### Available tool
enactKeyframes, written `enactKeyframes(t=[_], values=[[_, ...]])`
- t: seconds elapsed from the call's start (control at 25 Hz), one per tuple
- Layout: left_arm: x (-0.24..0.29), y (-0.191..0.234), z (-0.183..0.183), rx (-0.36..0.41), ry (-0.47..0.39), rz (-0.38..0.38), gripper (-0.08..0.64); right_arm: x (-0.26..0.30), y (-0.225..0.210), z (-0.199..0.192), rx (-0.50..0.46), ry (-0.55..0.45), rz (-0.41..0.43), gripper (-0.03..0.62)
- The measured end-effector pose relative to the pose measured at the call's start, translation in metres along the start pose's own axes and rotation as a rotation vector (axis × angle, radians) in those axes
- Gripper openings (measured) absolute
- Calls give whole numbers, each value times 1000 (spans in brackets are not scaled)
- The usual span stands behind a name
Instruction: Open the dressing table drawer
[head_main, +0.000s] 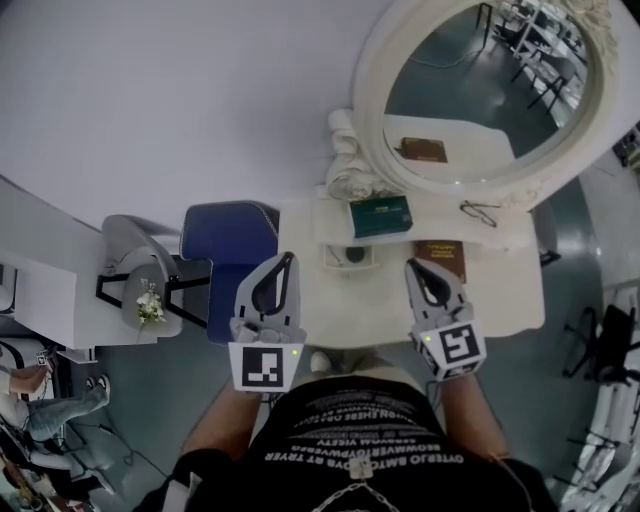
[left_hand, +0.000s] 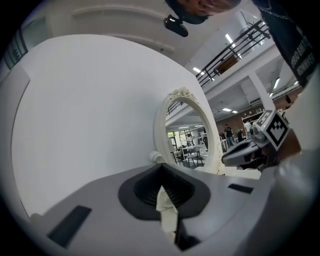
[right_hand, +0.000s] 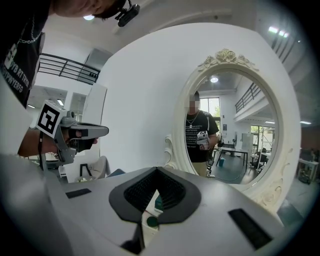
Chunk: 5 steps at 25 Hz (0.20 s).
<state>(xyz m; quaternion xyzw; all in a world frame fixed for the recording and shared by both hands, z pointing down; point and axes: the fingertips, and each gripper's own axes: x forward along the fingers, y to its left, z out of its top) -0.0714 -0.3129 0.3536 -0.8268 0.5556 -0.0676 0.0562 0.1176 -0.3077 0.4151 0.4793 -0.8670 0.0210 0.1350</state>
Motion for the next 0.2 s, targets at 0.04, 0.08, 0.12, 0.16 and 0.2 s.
enactKeyframes(t=[0.04, 0.08, 0.12, 0.16, 0.2], values=[[-2, 1, -2, -4, 7, -5, 3, 0, 2, 2, -1, -1, -2, 2], [-5, 1, -4, -15, 16, -11, 3, -1, 4, 2, -1, -2, -5, 2], [-7, 2, -6, -28, 25, -16, 3, -1, 6, 2, -2, -3, -9, 2], [-9, 3, -9, -41, 32, -21, 3, -2, 7, 1, -2, -4, -13, 2], [-11, 4, -11, -54, 38, -27, 3, -2, 9, 0, -3, -4, -17, 2]])
